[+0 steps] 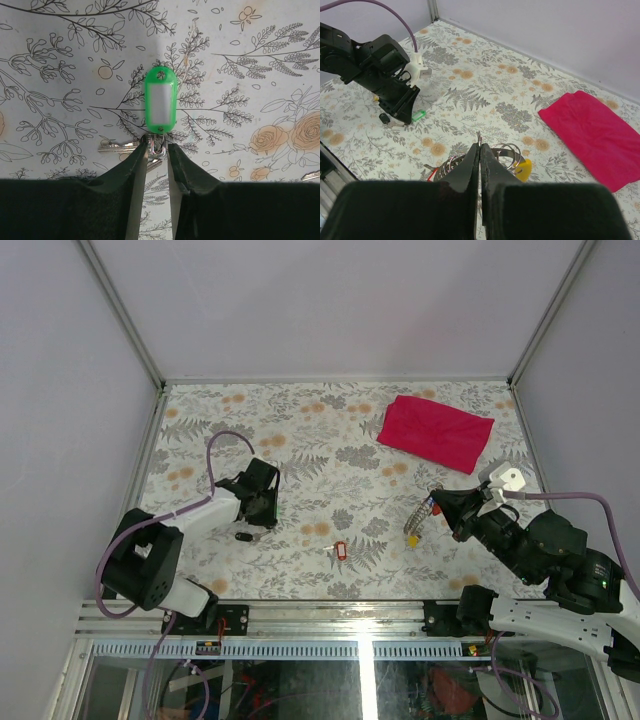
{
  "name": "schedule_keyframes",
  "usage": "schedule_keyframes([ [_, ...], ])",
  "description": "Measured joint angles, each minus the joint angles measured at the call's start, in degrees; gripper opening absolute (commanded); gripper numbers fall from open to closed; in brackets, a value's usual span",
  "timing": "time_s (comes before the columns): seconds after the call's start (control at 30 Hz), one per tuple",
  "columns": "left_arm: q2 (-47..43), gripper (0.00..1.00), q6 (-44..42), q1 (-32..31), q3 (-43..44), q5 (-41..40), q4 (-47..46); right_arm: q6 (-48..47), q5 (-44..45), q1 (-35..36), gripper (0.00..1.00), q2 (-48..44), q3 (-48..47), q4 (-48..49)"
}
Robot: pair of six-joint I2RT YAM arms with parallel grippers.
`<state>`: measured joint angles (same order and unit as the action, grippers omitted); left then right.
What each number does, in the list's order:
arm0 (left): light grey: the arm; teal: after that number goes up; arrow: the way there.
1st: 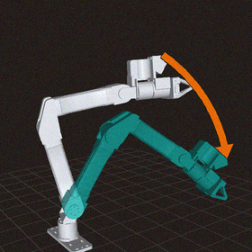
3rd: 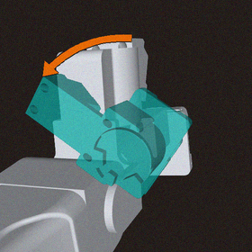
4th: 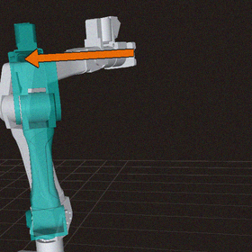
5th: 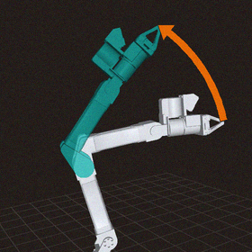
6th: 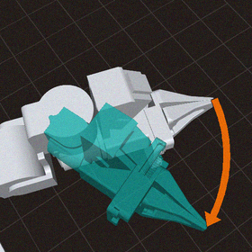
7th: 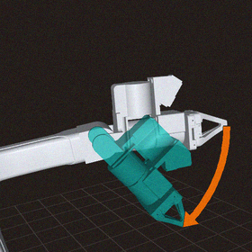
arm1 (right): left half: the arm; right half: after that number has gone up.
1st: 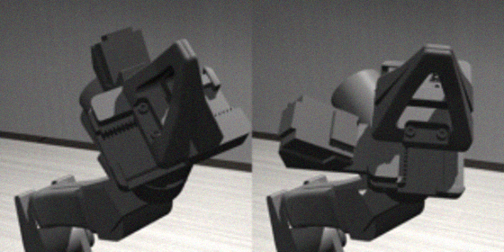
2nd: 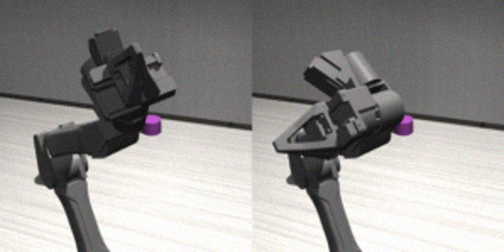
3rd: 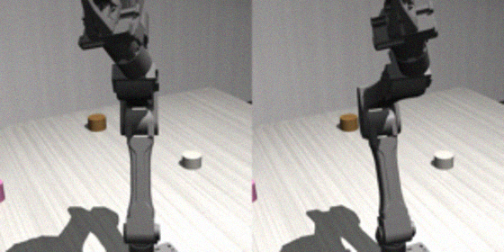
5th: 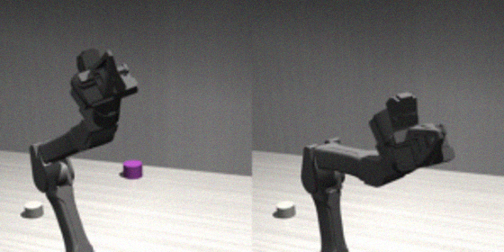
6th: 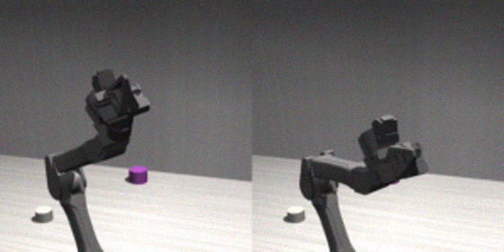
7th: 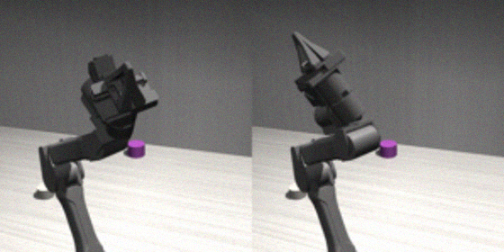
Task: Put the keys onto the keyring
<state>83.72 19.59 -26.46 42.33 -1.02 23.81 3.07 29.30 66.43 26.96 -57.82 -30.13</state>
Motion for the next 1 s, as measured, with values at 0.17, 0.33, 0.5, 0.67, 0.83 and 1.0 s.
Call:
schedule_keyframes([
  [0.17,0.26,0.2,-0.07,0.0,0.02,0.0,-0.17,0.0,0.0,0.0,0.0,0.0,0.0,-0.04],
  [0.33,0.33,0.18,-0.24,0.0,0.11,0.0,-0.39,0.0,0.0,0.0,0.0,0.04,0.0,-0.04],
  [0.5,0.79,0.13,-0.35,0.0,0.11,0.02,-0.76,0.0,-0.02,0.0,0.0,0.35,0.0,-0.04],
  [0.67,1.03,0.02,-0.57,0.0,0.2,0.07,-1.14,0.0,-0.04,0.0,0.0,0.52,0.0,-0.07],
  [0.83,0.83,0.0,-1.36,-0.07,0.2,0.85,-1.55,-0.04,-0.04,0.0,0.0,0.52,0.0,-0.04],
  [1.0,-2.86,0.0,-2.67,-1.99,0.24,0.87,-1.51,-1.25,-0.98,0.0,0.0,0.52,0.0,-0.02],
])
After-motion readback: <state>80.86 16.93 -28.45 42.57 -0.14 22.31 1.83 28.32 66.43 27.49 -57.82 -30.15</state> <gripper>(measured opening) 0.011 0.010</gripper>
